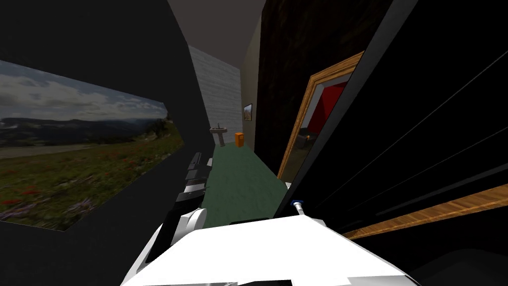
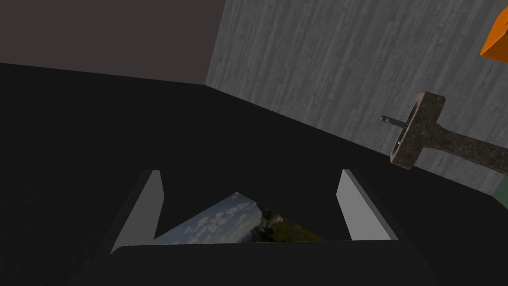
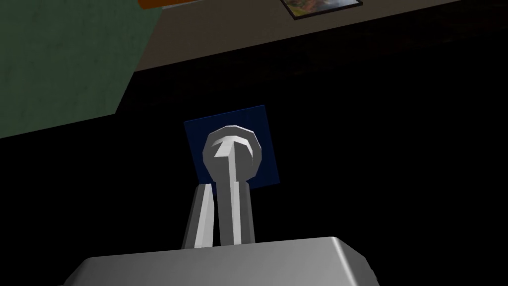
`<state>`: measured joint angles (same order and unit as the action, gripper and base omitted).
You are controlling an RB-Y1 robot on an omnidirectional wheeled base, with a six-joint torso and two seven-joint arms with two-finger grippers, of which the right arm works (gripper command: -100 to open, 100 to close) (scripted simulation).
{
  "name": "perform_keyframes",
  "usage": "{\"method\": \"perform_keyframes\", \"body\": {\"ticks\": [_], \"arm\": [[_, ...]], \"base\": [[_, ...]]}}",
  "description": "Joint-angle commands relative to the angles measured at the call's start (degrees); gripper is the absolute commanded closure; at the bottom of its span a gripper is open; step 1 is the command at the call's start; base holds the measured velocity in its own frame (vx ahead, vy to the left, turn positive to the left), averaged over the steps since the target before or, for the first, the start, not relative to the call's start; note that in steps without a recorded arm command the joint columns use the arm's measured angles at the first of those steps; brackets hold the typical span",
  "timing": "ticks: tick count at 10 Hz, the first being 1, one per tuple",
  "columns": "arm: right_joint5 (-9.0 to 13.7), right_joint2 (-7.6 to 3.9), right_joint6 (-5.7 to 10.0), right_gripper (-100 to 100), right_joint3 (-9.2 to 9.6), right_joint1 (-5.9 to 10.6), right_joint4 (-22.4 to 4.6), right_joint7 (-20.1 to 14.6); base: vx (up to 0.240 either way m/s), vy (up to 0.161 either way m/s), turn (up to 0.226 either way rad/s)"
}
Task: Pull the door open
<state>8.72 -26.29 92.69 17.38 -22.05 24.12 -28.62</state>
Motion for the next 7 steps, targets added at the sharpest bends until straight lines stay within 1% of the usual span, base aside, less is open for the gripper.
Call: {"method": "perform_keyframes", "body": {"ticks": [1, 4, 5, 6, 7], "arm": [[0.64, -1.06, -1.45, 100, -0.67, -2.12, 2.68, 0.08], [0.64, -1.06, -1.45, 100, -0.67, -2.12, 2.68, 0.08], [1.05, -0.38, -0.73, 100, -0.94, -3.15, 2.46, 0.60], [1.30, 0.06, -0.22, 100, -1.11, -3.80, 2.32, 0.93], [1.53, 0.47, 0.29, 100, -1.27, -4.39, 2.19, 1.26]], "base": [[-0.048, 0.005, 0.008], [-0.003, 0.009, -0.019], [-0.052, -0.006, 0.213], [-0.125, -0.014, 0.250], [-0.177, -0.015, 0.125]]}}
